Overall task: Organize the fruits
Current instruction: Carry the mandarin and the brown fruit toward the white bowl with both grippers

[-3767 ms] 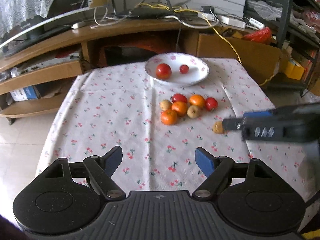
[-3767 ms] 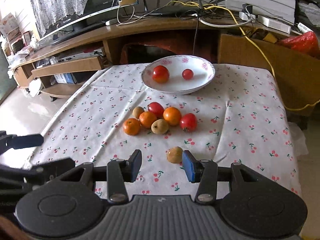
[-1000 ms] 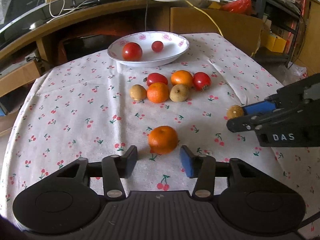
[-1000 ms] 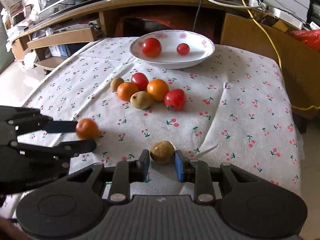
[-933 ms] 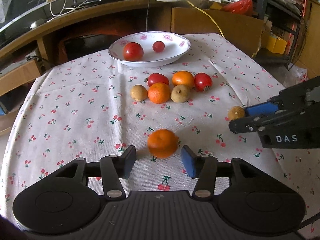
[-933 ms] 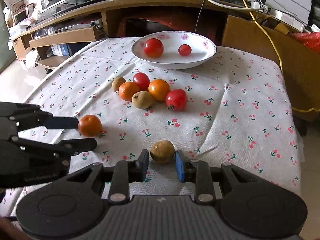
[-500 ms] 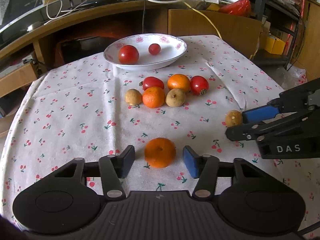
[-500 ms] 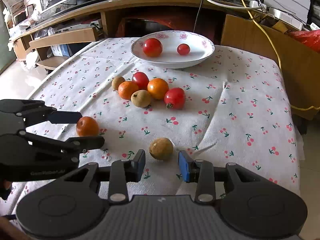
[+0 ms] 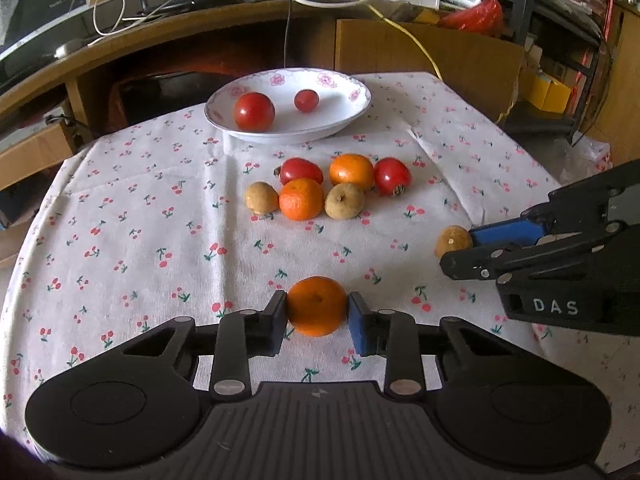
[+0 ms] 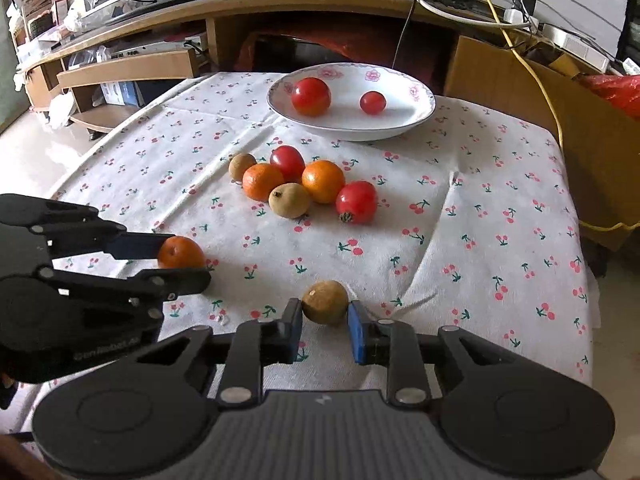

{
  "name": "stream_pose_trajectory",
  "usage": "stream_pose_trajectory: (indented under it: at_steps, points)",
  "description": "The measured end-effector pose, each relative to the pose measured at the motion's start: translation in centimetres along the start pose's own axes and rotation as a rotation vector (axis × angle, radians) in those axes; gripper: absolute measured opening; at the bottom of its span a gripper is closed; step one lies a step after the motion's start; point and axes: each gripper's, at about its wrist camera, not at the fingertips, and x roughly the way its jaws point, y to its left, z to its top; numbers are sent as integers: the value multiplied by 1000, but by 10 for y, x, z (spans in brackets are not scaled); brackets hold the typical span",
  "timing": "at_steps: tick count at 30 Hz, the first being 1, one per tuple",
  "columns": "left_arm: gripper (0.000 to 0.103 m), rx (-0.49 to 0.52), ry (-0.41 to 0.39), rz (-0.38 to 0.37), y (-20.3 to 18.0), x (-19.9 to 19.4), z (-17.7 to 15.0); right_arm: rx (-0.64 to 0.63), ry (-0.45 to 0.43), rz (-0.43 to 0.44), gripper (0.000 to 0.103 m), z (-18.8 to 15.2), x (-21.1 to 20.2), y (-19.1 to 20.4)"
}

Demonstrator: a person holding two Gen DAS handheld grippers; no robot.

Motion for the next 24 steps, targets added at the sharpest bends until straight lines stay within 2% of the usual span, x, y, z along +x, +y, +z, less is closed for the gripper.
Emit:
stream_pose_trajectory:
  at_steps: [8, 24]
  points:
    - [40, -23, -47, -6, -4, -6, 19, 26, -48, 19, 25, 13, -6, 2]
    - [39, -54, -65, -2, -2, -8, 33, 76, -91, 20, 25, 25, -13, -6]
